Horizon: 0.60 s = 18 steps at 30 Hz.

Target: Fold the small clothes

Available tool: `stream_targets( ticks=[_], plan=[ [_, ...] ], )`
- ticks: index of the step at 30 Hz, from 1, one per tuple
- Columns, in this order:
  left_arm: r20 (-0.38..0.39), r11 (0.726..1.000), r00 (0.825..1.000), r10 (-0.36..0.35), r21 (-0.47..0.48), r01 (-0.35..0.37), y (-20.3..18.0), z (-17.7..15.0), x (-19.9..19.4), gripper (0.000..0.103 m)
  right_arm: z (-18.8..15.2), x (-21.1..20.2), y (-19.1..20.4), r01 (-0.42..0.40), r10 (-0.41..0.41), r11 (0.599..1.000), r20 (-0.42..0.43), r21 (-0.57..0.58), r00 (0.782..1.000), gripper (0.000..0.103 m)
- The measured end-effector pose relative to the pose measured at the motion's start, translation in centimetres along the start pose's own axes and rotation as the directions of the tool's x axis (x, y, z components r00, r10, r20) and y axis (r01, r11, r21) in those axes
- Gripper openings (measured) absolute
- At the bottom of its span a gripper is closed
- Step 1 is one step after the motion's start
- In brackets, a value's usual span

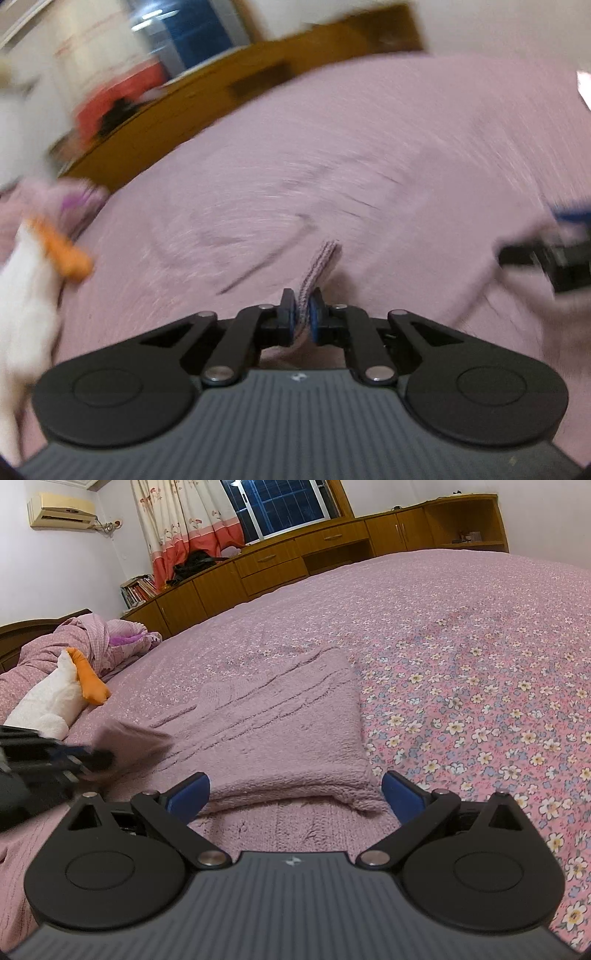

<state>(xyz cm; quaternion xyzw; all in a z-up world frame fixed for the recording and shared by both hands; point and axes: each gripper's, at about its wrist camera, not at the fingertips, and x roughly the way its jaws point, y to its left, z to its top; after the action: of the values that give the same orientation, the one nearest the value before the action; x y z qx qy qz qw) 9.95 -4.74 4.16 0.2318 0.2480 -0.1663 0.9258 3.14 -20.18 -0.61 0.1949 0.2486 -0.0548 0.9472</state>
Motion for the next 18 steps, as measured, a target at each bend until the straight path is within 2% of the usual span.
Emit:
stream_targets(
  ticks=[2,3,7,9,13,16,18],
  plan=[
    [-0.001,0.990,0.999,0.054,-0.131,-0.054,2.3,-0.1,-0.7,0.010,0.0,0.0,0.0,0.000,0.000,1.000,0.000,0.000,1.000,0.102],
    [-0.009,0.975,0.997,0.082,-0.207,-0.082,3.7,-0.4,-1.0,0.010,0.0,0.0,0.0,0.000,0.000,1.000,0.000,0.000,1.000,0.102],
    [-0.068,0.892,0.987,0.144,-0.422,-0.159,8.3,-2.6,-1.9,0.010,0.0,0.0,-0.1,0.001,-0.001,1.000,-0.001,-0.001,1.000,0.102],
    [-0.101,0.858,0.984,0.145,-0.482,-0.176,9.5,-3.7,-2.0,0.011,0.0,0.0,-0.1,0.001,-0.001,1.000,0.000,-0.001,1.000,0.102],
    [-0.173,0.787,0.982,0.079,-0.594,-0.168,10.8,-7.1,-1.5,0.014,0.0,0.2,-0.1,0.003,-0.003,1.000,-0.002,-0.006,1.000,0.102],
    [-0.224,0.756,0.973,0.049,-0.628,-0.183,10.9,-9.3,-1.6,0.025,0.0,0.3,-0.1,0.007,-0.007,1.000,-0.003,-0.009,1.000,0.102],
    [-0.215,0.750,0.975,0.062,-0.634,-0.187,10.9,-10.0,-1.8,0.034,0.1,0.3,-0.1,0.008,-0.008,1.000,-0.003,-0.012,1.000,0.102]
  ],
)
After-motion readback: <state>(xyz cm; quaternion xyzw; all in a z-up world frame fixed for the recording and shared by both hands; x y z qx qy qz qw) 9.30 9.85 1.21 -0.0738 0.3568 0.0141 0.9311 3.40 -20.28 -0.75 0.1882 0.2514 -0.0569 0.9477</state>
